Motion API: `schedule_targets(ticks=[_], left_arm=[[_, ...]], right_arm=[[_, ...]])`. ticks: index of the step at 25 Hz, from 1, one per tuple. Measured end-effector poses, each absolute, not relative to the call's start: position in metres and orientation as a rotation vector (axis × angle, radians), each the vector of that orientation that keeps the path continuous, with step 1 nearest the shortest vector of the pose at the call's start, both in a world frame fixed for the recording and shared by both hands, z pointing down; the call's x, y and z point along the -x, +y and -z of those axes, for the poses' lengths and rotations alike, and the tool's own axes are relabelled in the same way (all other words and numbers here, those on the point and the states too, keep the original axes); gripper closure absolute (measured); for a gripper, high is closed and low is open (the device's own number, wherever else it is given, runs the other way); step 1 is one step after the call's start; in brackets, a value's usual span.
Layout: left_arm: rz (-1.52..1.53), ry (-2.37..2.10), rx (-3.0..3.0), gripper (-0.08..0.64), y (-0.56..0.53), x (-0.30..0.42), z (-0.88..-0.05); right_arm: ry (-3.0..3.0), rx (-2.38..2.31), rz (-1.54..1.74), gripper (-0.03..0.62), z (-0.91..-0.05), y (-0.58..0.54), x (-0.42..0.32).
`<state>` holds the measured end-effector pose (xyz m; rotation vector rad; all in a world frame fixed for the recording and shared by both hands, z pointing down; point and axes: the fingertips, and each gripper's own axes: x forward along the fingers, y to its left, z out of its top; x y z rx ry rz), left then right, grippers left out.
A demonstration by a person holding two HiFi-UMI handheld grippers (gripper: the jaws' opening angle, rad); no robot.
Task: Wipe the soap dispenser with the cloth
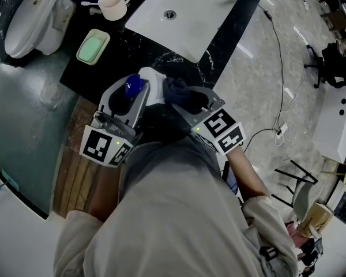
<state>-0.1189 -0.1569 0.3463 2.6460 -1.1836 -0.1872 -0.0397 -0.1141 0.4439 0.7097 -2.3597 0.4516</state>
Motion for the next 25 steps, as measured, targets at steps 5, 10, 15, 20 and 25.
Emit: schedule_targets(ticks=[5,10,15,20,25], left_arm=[[0.179,-1.187,-2.65,0.465,-0.157,0.119,-0.346],[0.176,-1.18,-2.652,0.465,-0.158,0.119,-0.346],[0.176,-1.186,-2.646,0.465,-0.157,0.119,-0.346],[0.191,-1.189,-2.639,0.465,-0.159,0.121,-0.345],[0.183,-1.186,-2.643,0.465,-0.158,0.12,-0.346]], right_arm=[[-2.367,-0.698,-0.431,0.457,-0.437,-0.114,0.042],[-2.387,-0.69,-0.427,0.456,-0.429,-0.113,0.045],[-2.393,-0.674,-0.408,0.456,-0.423,-0.113,0.047],[-2.415,-0.663,-0.395,0.456,-0.413,-0.113,0.051],[-2.427,-0.643,-0.375,0.456,-0.403,-0.111,0.056]])
